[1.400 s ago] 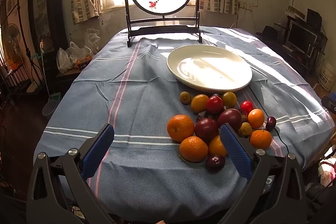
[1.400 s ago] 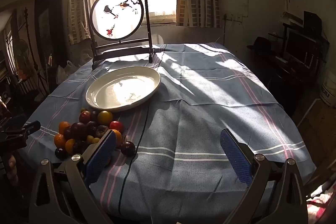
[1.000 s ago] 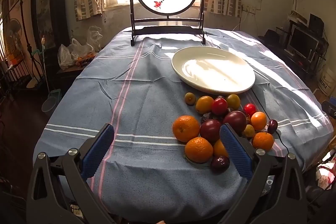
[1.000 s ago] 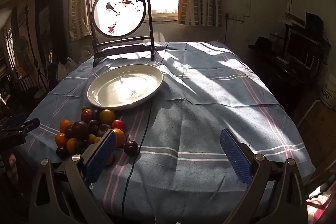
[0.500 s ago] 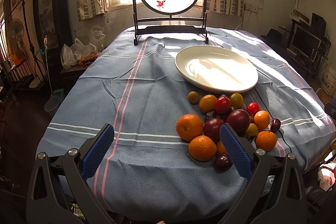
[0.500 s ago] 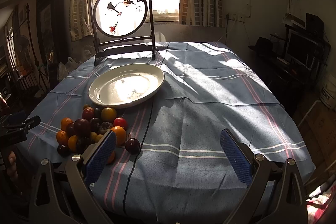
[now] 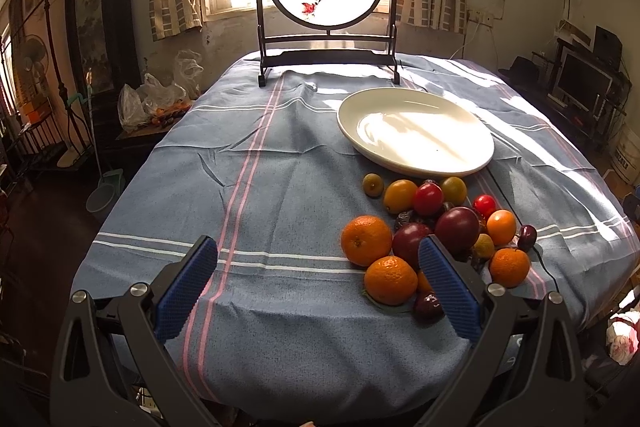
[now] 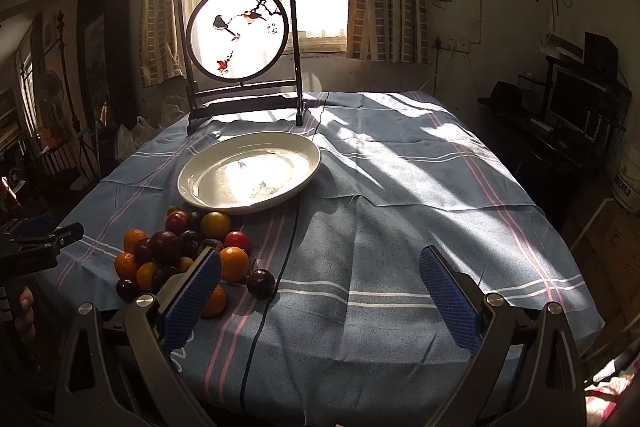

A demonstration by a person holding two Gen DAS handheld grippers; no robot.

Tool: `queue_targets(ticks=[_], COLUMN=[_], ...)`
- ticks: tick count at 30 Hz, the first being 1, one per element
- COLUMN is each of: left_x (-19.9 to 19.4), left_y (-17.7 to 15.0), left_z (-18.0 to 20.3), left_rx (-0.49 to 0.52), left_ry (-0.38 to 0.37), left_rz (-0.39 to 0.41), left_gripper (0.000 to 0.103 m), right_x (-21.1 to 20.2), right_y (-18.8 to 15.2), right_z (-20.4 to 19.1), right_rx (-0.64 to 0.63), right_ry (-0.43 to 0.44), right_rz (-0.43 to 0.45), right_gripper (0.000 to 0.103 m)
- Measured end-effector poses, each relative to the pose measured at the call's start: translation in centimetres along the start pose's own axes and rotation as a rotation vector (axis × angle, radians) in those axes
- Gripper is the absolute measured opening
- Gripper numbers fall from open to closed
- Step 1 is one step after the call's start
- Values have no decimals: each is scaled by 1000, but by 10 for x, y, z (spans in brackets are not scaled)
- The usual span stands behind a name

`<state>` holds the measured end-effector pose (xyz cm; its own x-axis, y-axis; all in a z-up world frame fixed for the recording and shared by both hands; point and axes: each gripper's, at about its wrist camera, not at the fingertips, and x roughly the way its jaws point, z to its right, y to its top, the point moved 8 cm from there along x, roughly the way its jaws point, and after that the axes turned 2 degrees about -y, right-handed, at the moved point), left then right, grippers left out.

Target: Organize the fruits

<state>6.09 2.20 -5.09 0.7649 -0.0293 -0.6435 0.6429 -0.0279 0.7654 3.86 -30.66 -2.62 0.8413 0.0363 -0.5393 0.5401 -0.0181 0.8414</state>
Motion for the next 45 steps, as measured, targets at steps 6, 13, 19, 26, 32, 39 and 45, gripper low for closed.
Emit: queue_targets(ticks=[6,13,19,26,32,39,45], left_x=[1,5,6,2,2,1,-1], left_y=[-6,-14,-14,-13,-13,-14,-15], left_z=[1,7,8,8,7,7,7], left_rx=[19,38,37,36,34,35,39], left_ry=[-5,-5,0,9,10,11,12], left_rz=[-4,-11,-11,5,7,7,10], left_gripper=[99,99,99,99,99,99,99], right_x=[1,0,-1,-3,-3,-5,-2], right_y=[-3,-5,-7,-6,-6,-7,-11], right_z=[3,4,4,5,3,1,-2], right_rx=[8,3,4,2,-4,-11,-13], right_ry=[-10,-14,-15,-18,-13,-10,-3], right_rz=[-9,-6,-2,1,0,2,-8], right_gripper=[99,99,99,99,99,99,99])
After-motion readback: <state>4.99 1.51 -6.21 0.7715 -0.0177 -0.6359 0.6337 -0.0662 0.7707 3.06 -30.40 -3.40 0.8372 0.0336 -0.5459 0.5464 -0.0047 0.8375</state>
